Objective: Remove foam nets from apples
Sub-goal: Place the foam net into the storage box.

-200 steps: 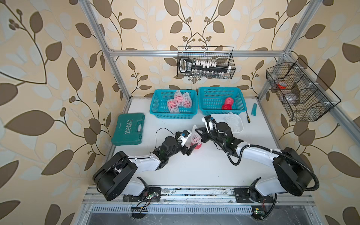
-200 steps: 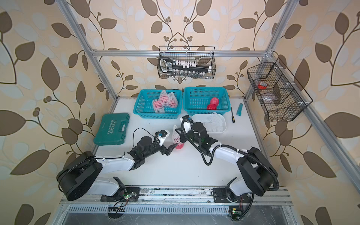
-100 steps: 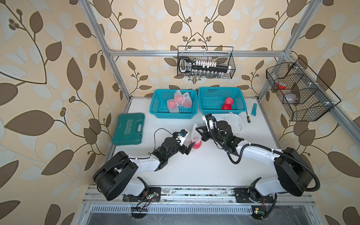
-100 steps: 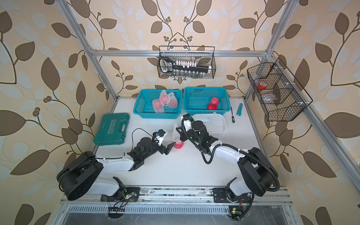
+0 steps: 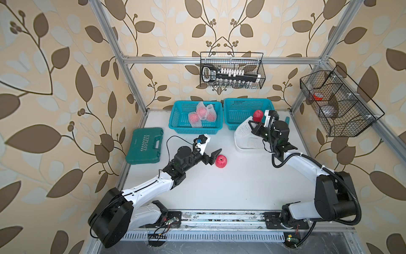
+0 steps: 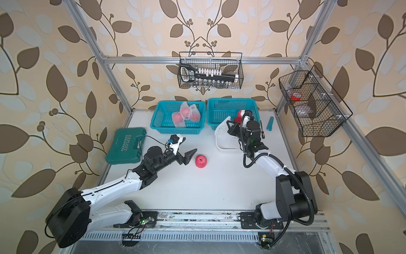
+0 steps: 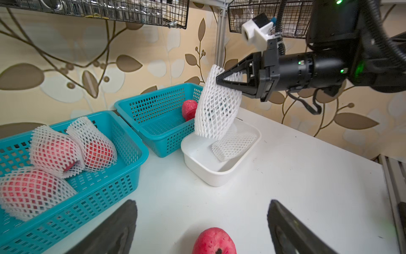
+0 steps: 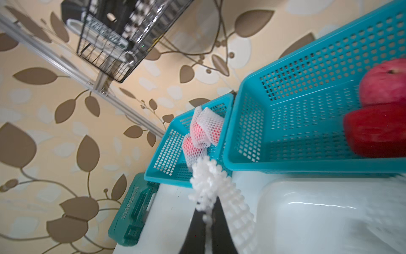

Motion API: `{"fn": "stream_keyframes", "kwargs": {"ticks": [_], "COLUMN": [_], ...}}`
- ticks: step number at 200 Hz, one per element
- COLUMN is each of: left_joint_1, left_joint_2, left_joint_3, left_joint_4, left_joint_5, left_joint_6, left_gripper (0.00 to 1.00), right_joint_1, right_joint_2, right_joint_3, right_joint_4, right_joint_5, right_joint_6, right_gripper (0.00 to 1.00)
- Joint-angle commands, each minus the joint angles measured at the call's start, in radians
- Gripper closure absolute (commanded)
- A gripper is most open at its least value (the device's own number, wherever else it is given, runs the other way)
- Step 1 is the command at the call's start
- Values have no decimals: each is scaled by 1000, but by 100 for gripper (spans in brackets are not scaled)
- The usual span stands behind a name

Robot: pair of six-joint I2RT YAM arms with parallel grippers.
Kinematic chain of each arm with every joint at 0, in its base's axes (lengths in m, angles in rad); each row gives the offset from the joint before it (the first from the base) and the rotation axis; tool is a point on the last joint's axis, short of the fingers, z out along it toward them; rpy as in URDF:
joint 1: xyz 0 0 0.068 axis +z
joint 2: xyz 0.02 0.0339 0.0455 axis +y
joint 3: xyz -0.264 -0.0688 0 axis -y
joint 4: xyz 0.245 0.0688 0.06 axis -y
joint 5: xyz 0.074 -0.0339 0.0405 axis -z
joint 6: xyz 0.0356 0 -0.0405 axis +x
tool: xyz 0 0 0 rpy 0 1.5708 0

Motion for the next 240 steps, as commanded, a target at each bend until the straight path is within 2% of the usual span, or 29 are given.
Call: {"fn": "stream_keyframes", "kwargs": {"ticks": [1,44,89,102,121,141,155,160,198,221,240], "left_joint_1": [0,0,0,0,0,1,0,-1,0,0,0], "left_joint_2": [1,38,150,161,177,205,216,218,216,216,215], "left_joint_3": [27,4,31,26,21,33,35,34,37,35,37], "left_joint_4": [-84,-62,-62,-44,-30,-38,-32,-29,-26,-28,-30], "left_joint_5": [58,52,80,84,88,92,95,95,104,98,97], "left_joint_6": [15,17,24,21,26,32,29,26,27,28,27], "left_gripper": [6,3,3,3,2,2,1,1,1,1,1], "right_joint_1": [-41,-50,-44,-41,-37,-34,-33,-33,-22,-21,-15], "right_joint_2": [77,204,303,304,287,280,262,251,136,100,54], "right_joint_3": [43,76,126,125,119,155,158,154,109,124,113], "right_joint_4": [-18,18,-5,-21,-54,-164,-209,-226,-319,-418,-426], "right_joint_5": [5,12,3,24,68,94,103,115,219,256,282], "right_joint_6": [71,97,106,96,54,-1,-35,-45,-114,-155,-163], "right_gripper": [100,100,100,90,81,64,57,51,45,45,45]}}
